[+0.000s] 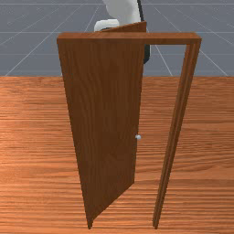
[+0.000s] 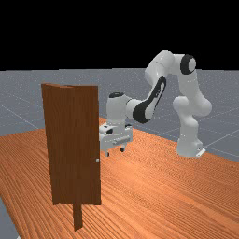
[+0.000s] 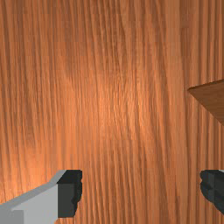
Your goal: Close the door
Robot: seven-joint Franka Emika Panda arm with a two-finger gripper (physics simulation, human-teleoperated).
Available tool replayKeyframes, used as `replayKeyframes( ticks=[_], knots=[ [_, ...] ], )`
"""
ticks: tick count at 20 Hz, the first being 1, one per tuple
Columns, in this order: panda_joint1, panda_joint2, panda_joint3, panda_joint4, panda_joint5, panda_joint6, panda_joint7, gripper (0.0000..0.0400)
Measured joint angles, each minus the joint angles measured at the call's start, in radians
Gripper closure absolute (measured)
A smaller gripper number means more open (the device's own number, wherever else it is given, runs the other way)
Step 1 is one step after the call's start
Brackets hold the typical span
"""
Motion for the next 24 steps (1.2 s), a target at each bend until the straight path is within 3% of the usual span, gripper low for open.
replayKeyframes(
  ticks=[1,2,3,5,6,7,8,10,16,18,19,23,24],
  knots=[
    [-0.02,0.008,-0.002,0.013,0.008,-0.002,-0.058,0.0157],
    [-0.059,0.022,-0.012,0.034,0.018,-0.008,-0.123,0.0252],
    [-0.106,0.042,-0.024,0.066,0.029,-0.017,-0.193,0.031],
    [-0.207,0.103,-0.047,0.165,0.052,-0.052,-0.327,0.0367],
    [-0.226,0.107,-0.066,0.169,0.056,-0.054,-0.295,0.0223],
    [-0.237,0.112,-0.065,0.179,0.05,-0.068,-0.325,0.0135],
    [-0.239,0.112,-0.066,0.18,0.049,-0.07,-0.325,0.0082],
    [-0.239,0.112,-0.066,0.179,0.05,-0.067,-0.325,0.003],
    [-0.234,0.11,-0.073,0.172,0.037,-0.05,-0.316,0.0002],
    [-0.237,0.124,-0.083,0.195,0.061,-0.069,-0.257,0.0],
    [-0.223,0.148,-0.119,0.234,0.09,-0.095,-0.09,0.0],
    [-0.318,0.254,-0.137,0.409,0.12,-0.163,-0.169,0.0],
    [-0.376,0.233,-0.085,0.361,0.123,-0.07,-0.418,0.0]
  ],
)
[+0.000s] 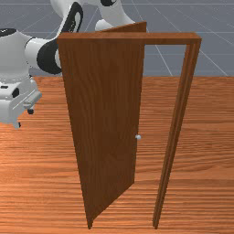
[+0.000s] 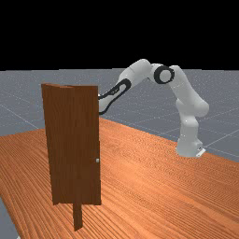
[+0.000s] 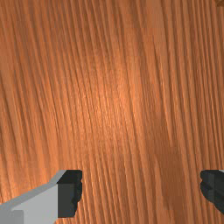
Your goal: Close the door
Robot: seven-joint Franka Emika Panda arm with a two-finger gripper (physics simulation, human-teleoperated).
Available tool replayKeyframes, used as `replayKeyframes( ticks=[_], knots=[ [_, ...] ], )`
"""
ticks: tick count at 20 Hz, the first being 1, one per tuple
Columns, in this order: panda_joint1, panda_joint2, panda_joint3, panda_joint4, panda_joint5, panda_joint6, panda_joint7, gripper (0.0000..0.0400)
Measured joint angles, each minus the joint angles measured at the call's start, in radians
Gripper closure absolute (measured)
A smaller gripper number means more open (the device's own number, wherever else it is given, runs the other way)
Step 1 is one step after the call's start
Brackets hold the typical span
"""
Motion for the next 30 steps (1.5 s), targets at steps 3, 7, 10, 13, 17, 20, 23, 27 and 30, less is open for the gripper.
replayKeyframes(
  ticks=[3,7,10,13,17,20,23,27,30],
  knots=[
    [-0.017,-0.025,0.036,-0.031,-0.064,-0.034,-0.215,0.0],
    [0.108,-0.159,0.103,-0.246,-0.113,0.051,-0.226,0.0],
    [0.218,-0.183,0.076,-0.28,-0.113,0.053,0.083,0.0],
    [0.241,-0.189,0.081,-0.29,-0.116,0.055,0.115,0.0],
    [0.282,-0.155,0.051,-0.237,-0.163,0.033,0.222,0.0],
    [0.293,-0.011,0.045,0.004,-0.168,-0.062,0.235,0.0],
    [0.271,0.179,0.073,0.353,-0.123,-0.286,0.2,0.0],
    [0.258,0.111,0.152,0.208,-0.178,-0.14,-0.111,0.0],
    [0.344,0.105,0.193,0.195,-0.212,-0.134,-0.117,0.0]
  ],
)
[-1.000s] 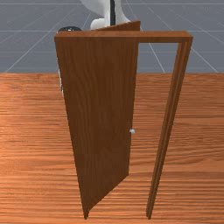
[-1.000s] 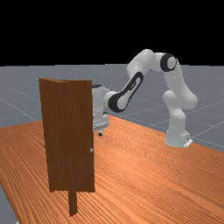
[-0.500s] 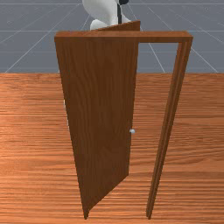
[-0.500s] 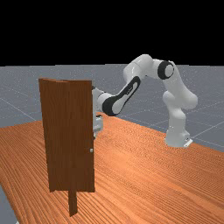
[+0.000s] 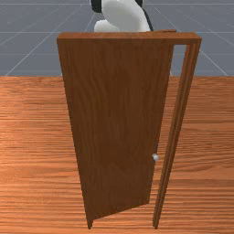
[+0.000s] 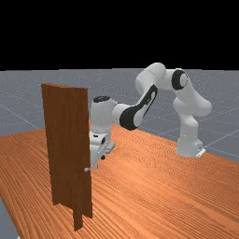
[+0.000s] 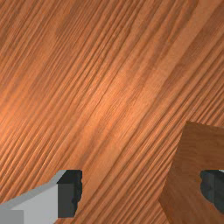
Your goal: Close the door
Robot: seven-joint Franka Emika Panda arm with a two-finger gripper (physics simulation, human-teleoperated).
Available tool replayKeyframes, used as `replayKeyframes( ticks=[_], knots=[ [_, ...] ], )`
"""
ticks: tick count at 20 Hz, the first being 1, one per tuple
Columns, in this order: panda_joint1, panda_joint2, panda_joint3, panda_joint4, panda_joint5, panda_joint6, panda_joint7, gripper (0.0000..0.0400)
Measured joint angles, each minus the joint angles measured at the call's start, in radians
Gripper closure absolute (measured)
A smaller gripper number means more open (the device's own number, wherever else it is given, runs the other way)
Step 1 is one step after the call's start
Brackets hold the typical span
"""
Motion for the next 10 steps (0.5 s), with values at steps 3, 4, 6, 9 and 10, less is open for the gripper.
replayKeyframes(
  ticks=[3,4,6,9,10],
  knots=[
    [0.077,0.013,-0.038,0.056,0.006,-0.027,0.233,0.0],
    [0.109,0.023,-0.061,0.069,0.021,-0.046,0.375,0.0],
    [0.12,0.026,-0.06,0.074,0.021,-0.05,0.389,0.0],
    [0.132,0.033,-0.07,0.079,0.022,-0.017,0.442,0.0],
    [0.137,0.099,-0.076,0.206,0.036,-0.113,0.486,0.0]
  ],
)
